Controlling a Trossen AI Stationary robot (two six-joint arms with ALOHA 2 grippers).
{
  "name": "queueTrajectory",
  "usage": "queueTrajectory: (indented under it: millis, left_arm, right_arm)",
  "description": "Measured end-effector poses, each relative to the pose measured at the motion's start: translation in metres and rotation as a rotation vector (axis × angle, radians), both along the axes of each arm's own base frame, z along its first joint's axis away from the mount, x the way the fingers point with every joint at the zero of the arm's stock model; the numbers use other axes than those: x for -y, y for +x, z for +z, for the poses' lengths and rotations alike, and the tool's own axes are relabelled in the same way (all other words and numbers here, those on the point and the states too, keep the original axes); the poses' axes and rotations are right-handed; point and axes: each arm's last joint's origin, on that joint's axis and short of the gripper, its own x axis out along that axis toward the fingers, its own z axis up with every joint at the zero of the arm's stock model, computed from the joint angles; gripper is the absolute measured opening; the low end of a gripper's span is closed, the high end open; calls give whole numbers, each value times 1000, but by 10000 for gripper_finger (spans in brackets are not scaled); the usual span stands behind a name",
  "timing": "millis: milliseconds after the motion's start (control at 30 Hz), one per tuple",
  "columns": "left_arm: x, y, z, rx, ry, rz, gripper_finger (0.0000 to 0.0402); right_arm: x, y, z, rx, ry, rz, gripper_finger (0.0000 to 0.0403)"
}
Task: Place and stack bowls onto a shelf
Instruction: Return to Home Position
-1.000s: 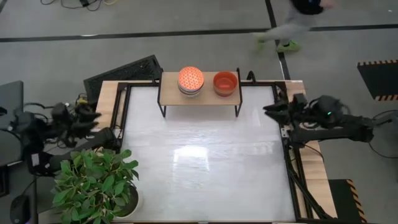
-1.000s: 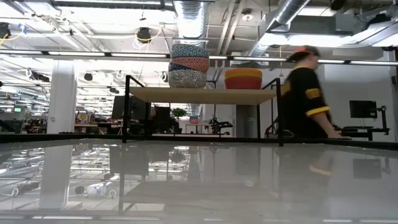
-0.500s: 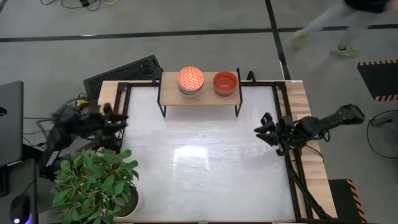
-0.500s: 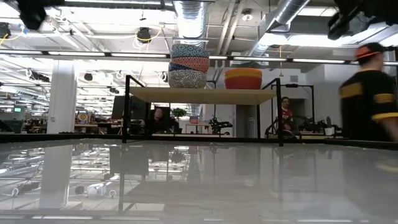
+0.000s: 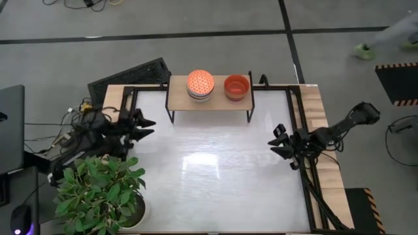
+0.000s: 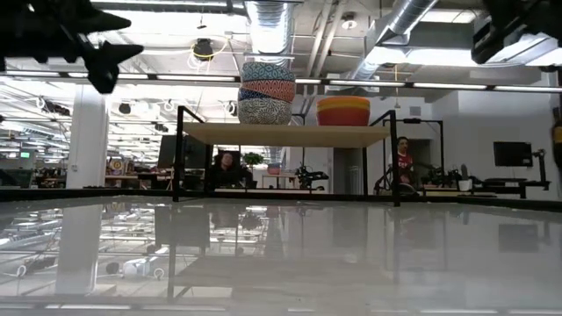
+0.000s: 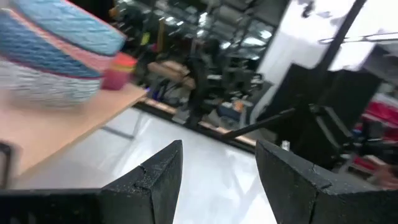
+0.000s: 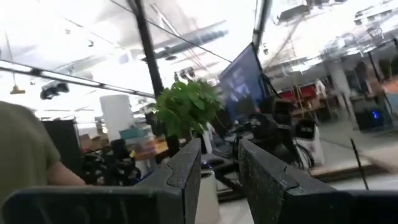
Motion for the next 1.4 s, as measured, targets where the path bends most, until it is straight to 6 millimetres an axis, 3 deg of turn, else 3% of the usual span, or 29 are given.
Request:
queueTrajectory:
  millis: [233,433,600,733,867,1133,1400]
  left_arm:
    - [6,21,-41,89,-67,-82,190]
    - [21,25,-43,51,-33,-122,190]
    - [23,25,-38,100,-54,-111,190]
    - [20,24,-37,120,-98,-17,190]
    - [18,25,-40,103,-195,35,190]
    - [25,26,-44,39,-44,-184,190]
    - [23,28,-58,-73,-8,-95,190]
  right_arm:
    - [7,5,-12,-18,41,-43,134]
    - [21,7,-6,66,-72,-149,134]
    - [34,-6,7,230,-84,-163,134]
    - [42,-15,9,248,-84,-161,134]
    - [45,-20,1,158,-75,-102,134]
    - [47,-22,-13,27,-153,-84,134]
    - [47,-15,-31,-174,-167,-78,134]
